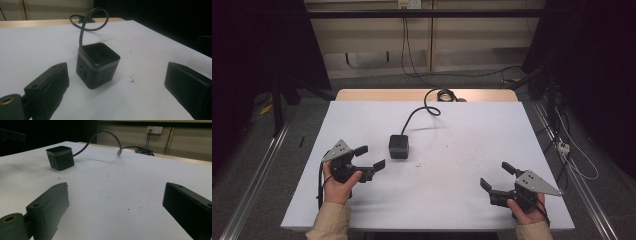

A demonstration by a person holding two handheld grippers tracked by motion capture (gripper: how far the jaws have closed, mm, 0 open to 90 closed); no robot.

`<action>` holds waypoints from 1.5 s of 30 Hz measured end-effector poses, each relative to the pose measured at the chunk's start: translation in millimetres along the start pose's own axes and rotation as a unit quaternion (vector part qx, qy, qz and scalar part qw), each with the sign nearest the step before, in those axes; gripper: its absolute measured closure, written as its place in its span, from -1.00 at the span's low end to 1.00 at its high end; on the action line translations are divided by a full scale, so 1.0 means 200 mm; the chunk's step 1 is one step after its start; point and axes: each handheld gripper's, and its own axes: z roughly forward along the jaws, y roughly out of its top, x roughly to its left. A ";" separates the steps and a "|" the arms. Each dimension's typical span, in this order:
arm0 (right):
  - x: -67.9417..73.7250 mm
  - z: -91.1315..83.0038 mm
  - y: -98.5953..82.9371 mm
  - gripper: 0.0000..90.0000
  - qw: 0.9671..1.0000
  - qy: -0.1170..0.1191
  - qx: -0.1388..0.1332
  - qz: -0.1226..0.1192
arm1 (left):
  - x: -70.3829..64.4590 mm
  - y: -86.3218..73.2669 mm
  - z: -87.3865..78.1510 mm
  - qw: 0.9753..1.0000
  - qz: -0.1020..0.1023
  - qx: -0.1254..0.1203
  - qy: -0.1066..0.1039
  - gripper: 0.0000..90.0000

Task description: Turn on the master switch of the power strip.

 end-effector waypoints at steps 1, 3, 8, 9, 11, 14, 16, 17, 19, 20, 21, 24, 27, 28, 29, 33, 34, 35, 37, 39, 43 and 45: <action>0.00 0.00 0.00 -0.86 1.000 0.000 0.000 0.000 | 0.00 0.00 0.00 1.000 0.002 0.002 0.000 -0.88; 0.00 0.00 0.00 -0.86 1.000 0.001 -0.001 -0.003 | 0.01 -0.01 -0.01 1.000 0.003 0.005 0.001 -0.88; 0.00 0.00 0.00 -0.86 1.000 0.001 -0.001 0.000 | 0.02 -0.02 -0.03 1.000 -0.002 0.002 0.002 -0.88; 0.00 0.00 0.00 -0.86 1.000 0.001 -0.001 -0.002 | 0.02 -0.02 -0.03 1.000 -0.001 0.002 0.002 -0.88; 0.00 0.00 0.00 -0.86 1.000 0.000 -0.001 -0.002 | 0.02 -0.02 -0.04 1.000 0.001 0.002 0.003 -0.88; 0.00 0.00 0.00 -0.86 1.000 0.001 -0.001 -0.003 | 0.02 -0.03 -0.06 1.000 0.003 0.001 0.002 -0.88; 0.00 0.00 0.00 -0.86 1.000 0.000 0.000 -0.003 | 0.03 -0.03 -0.06 1.000 0.001 -0.004 0.003 -0.88; 0.00 0.00 0.00 -0.86 1.000 0.001 -0.001 -0.003 | 0.03 -0.03 -0.07 1.000 0.001 -0.004 0.003 -0.88; 0.00 0.00 0.00 -0.86 1.000 0.001 -0.002 -0.002 | 0.04 -0.04 -0.08 1.000 0.000 -0.004 0.005 -0.88; 0.00 0.00 0.00 -0.86 1.000 0.001 -0.001 -0.002 | 0.04 -0.04 -0.09 1.000 0.001 -0.004 0.005 -0.88; 0.00 0.00 0.00 -0.86 1.000 0.001 -0.001 -0.002 | 0.05 -0.04 -0.09 1.000 0.002 -0.004 0.006 -0.88; 0.00 0.00 0.00 -0.86 1.000 0.000 -0.001 -0.004 | 0.05 -0.05 -0.11 1.000 0.003 -0.004 0.008 -0.88; 0.00 0.00 0.00 -0.86 1.000 0.000 -0.001 -0.004 | 0.06 -0.06 -0.12 1.000 0.001 -0.004 0.010 -0.88; 0.00 0.00 0.00 -0.86 1.000 0.000 0.000 -0.004 | 0.06 -0.06 -0.12 1.000 0.002 -0.003 0.010 -0.88; 0.00 0.00 0.00 -0.86 1.000 0.001 0.000 -0.004 | 0.07 -0.06 -0.13 1.000 0.003 -0.001 0.012 -0.88; 0.00 0.00 0.00 -0.86 1.000 0.000 -0.001 -0.002 | 0.07 -0.07 -0.15 1.000 0.003 -0.003 0.013 -0.88; 0.00 0.00 0.00 -0.86 1.000 0.000 -0.001 -0.002 | 0.07 -0.07 -0.15 1.000 0.004 -0.005 0.012 -0.88; 0.00 0.00 0.00 -0.86 1.000 0.000 -0.001 -0.002 | 0.08 -0.07 -0.16 1.000 0.005 -0.006 0.013 -0.88; 0.00 0.00 0.00 -0.86 1.000 0.000 -0.001 -0.003 | 0.08 -0.08 -0.16 1.000 0.004 -0.006 0.015 -0.88; 0.00 0.00 0.00 -0.86 1.000 0.001 0.000 -0.005 | 0.08 -0.08 -0.17 1.000 0.003 -0.005 0.017 -0.88; 0.00 0.00 0.00 -0.86 1.000 0.000 0.000 -0.005 | 0.09 -0.09 -0.18 1.000 0.001 -0.002 0.019 -0.88; 0.00 0.00 0.00 -0.86 1.000 0.000 0.000 -0.005 | 0.09 -0.10 -0.19 1.000 0.001 -0.003 0.019 -0.88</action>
